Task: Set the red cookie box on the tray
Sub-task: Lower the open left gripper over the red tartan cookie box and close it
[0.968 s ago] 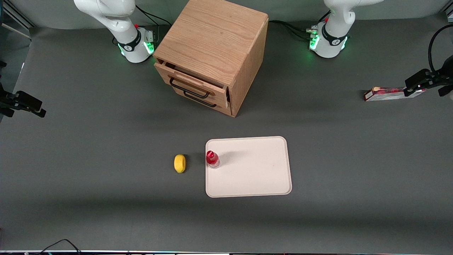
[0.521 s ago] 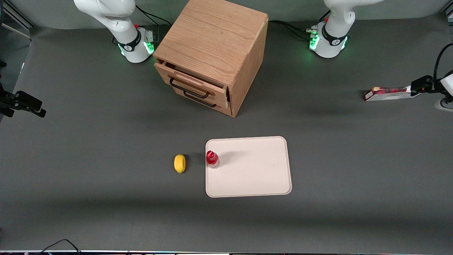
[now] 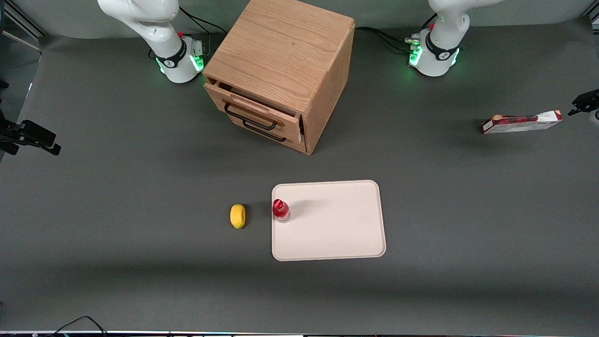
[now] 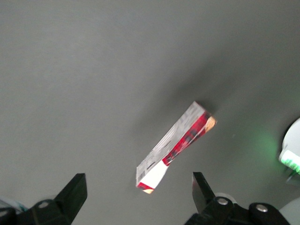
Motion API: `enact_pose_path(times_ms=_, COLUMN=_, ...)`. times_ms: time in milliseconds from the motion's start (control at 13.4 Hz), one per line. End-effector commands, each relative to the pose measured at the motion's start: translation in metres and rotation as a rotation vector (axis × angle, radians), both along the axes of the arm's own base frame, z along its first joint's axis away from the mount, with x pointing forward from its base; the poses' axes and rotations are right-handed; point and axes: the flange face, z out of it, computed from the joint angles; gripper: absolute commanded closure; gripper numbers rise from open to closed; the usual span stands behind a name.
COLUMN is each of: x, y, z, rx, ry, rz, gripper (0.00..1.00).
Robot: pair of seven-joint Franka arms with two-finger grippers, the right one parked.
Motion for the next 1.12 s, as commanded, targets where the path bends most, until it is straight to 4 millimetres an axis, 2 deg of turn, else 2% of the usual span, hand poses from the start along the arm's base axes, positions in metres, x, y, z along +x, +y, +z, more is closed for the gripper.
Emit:
enact_pose_path(times_ms=0, x=-0.029, y=0.008, z=-0.038, rx=-0.054, ry=-0.001, rz=-0.213, gripper=0.0)
enact_pose_path(times_ms=298, x=-0.072, y=0.021, z=-0.106, rx=-0.144, ry=0.004, rz=-0.517, gripper=0.0)
enact_pose_path(times_ms=447, x=-0.101, y=0.031, z=-0.136, rx=-0.168, ry=-0.01, rz=-0.558, gripper=0.0)
enact_pose_path(times_ms=745, x=-0.141, y=0.035, z=-0.183, rx=-0.153, ry=-0.06, rz=-0.578, gripper=0.0)
enact_pose_path(times_ms=819, x=-0.148, y=0.035, z=-0.191, rx=-0.147, ry=-0.07, rz=-0.574, gripper=0.0)
enact_pose_path(times_ms=1043, x=-0.15, y=0.034, z=-0.21, rx=-0.134, ry=-0.072, rz=-0.574, gripper=0.0)
